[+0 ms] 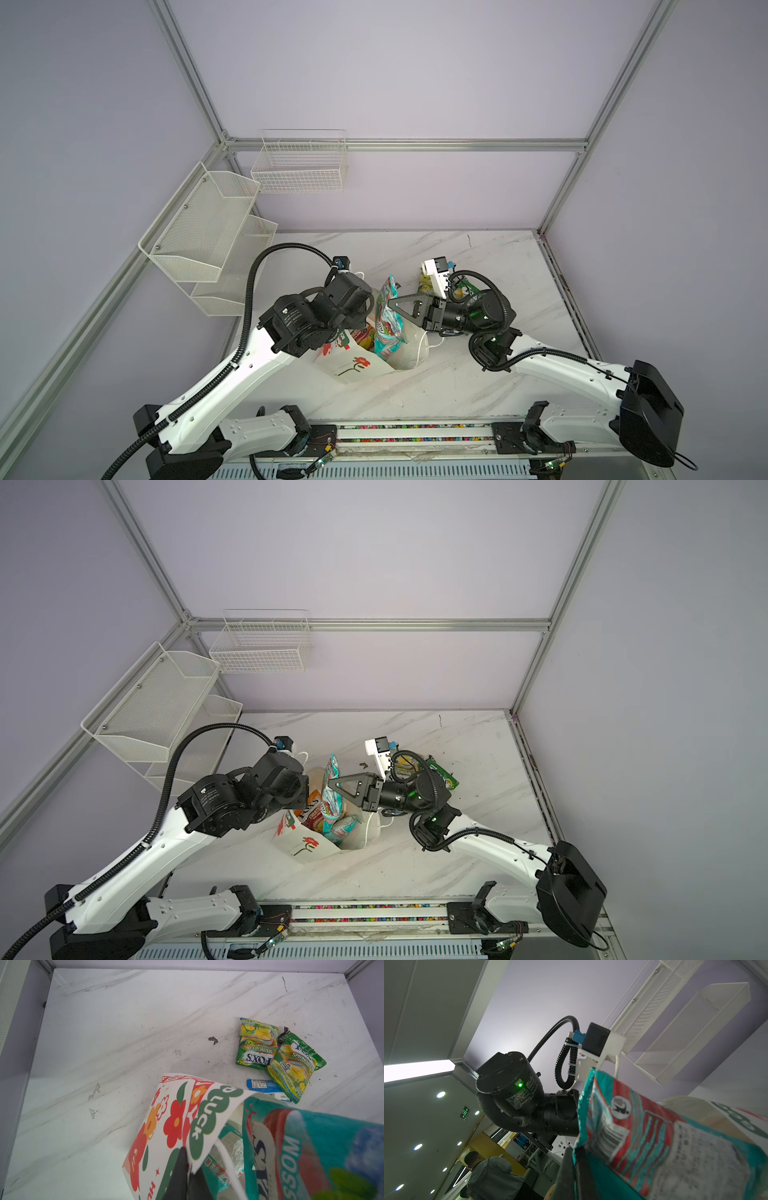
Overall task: Place the snacks into the paper bag
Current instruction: 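Carry the teal packet with the right gripper over the bag's opening, then lower the teal packet into the bag and open the right gripper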
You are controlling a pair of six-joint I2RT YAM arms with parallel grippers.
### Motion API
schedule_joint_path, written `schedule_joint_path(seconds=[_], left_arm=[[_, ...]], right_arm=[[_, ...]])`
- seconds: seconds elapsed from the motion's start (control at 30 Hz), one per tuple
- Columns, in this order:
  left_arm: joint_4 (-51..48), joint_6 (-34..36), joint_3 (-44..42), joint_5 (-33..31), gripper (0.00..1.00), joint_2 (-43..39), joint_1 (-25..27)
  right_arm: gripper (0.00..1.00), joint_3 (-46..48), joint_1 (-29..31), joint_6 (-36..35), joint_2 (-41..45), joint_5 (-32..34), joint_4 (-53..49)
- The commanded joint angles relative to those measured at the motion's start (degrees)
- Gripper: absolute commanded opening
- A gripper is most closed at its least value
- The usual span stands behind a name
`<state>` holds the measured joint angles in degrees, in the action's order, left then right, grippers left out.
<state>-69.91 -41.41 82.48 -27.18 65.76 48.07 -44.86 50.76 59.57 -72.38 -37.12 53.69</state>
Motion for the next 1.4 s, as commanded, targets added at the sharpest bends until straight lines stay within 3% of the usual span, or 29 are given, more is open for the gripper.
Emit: schedule_joint_path(seconds=[0.0,1.37], left_arm=[[4.7,-1.04,-1.53,-0.86,0.0,-1.86,-0.05],[4.88,-1.07,-1.66,-0.97,0.0,-2.5,-0.07]], right_arm=[[0.0,0.39,0.88,1.41,0.47,0.51,6.81],[0.0,-1.46,4.2,5.07,-9.81,2.5,14.94]])
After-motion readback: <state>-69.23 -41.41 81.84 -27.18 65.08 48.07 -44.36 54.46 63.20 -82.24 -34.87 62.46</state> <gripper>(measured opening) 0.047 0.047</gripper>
